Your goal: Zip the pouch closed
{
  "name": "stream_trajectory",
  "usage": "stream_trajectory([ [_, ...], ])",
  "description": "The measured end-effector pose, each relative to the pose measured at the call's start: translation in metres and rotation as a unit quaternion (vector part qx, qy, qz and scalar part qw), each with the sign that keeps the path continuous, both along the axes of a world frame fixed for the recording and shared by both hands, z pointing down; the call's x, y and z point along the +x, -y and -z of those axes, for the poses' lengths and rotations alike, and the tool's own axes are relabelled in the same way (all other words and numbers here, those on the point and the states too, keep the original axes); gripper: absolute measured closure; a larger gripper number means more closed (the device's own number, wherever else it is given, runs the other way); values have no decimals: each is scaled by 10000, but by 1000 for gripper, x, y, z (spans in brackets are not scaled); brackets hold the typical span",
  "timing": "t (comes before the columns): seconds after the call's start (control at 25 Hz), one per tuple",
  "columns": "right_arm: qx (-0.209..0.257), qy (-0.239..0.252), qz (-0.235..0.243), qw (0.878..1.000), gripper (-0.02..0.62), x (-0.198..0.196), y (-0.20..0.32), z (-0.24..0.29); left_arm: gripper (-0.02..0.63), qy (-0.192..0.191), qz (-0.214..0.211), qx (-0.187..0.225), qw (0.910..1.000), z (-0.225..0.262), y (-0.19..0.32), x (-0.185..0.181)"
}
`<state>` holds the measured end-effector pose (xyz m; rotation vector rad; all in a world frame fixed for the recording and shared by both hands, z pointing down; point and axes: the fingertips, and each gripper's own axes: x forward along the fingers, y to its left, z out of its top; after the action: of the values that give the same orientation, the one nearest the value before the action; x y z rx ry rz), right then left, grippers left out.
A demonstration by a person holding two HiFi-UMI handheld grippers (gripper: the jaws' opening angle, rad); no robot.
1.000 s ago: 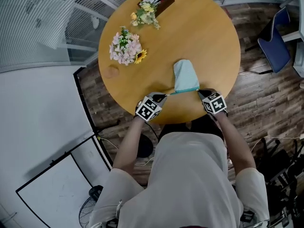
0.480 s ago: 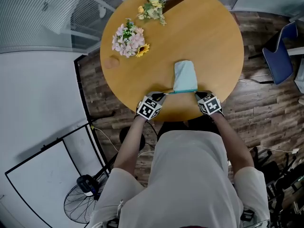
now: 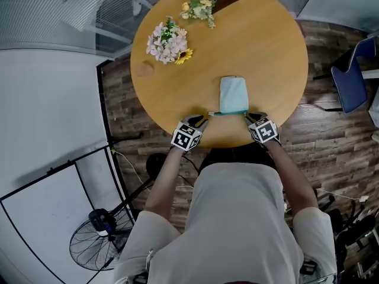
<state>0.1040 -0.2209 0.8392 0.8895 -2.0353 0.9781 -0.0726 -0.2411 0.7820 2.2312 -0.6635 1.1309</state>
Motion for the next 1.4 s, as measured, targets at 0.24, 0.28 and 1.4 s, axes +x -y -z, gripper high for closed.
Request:
stream_trajectory([
  [0.24, 350, 54, -144, 9993, 509, 3, -8, 32, 514, -333, 784, 260, 9960, 30, -12, -16],
  [0.28, 443, 45, -156, 9989, 509, 3, -10, 40, 514, -399, 885, 309, 9948, 37, -16, -18],
  [1.4, 2699, -132, -1072, 9568, 512, -4, -178, 286, 514, -1705, 1785, 1778, 9526, 219, -193, -63],
])
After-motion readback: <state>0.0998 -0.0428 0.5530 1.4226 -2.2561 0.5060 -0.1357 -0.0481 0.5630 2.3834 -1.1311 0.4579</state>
